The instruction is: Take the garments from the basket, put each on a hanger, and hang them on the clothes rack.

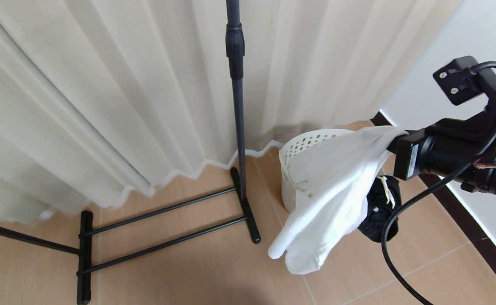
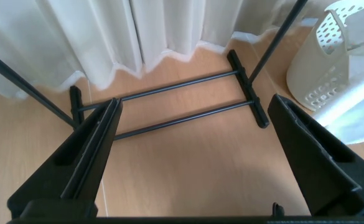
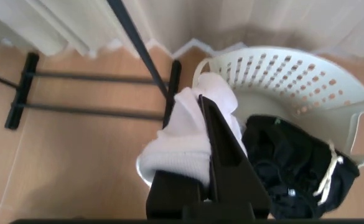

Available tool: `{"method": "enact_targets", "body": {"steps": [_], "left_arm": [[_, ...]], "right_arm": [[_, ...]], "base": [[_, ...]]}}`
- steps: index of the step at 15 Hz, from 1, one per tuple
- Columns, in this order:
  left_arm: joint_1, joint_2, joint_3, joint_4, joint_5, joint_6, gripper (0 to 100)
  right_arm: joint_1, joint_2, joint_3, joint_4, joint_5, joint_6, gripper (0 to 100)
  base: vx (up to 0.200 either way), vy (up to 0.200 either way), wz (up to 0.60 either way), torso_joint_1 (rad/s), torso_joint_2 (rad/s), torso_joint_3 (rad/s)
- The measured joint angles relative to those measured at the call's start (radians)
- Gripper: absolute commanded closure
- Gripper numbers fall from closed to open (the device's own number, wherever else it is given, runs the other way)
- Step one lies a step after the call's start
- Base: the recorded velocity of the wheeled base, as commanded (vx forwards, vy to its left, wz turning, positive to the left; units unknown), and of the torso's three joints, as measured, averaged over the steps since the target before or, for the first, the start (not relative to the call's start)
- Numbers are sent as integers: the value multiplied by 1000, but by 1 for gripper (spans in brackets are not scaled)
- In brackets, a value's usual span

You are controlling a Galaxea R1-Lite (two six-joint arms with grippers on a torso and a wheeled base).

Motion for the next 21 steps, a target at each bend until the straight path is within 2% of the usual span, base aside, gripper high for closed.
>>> {"method": "enact_targets", "body": {"steps": [8,13,21], "left_arm": [[-1,0,0,1,0,1,0],[-1,0,0,-1,0,0,0],[-1,0,0,-1,0,0,0]], "right_arm": [[-3,-18,40,-24,2,2,100],[-34,-17,70,-38,33,4,100],[-38,-17,77,-38,37,3,100]], "base": [[0,0,0,3,0,178],[0,0,0,7,-60,138],[0,0,0,104,-444,-302]]}}
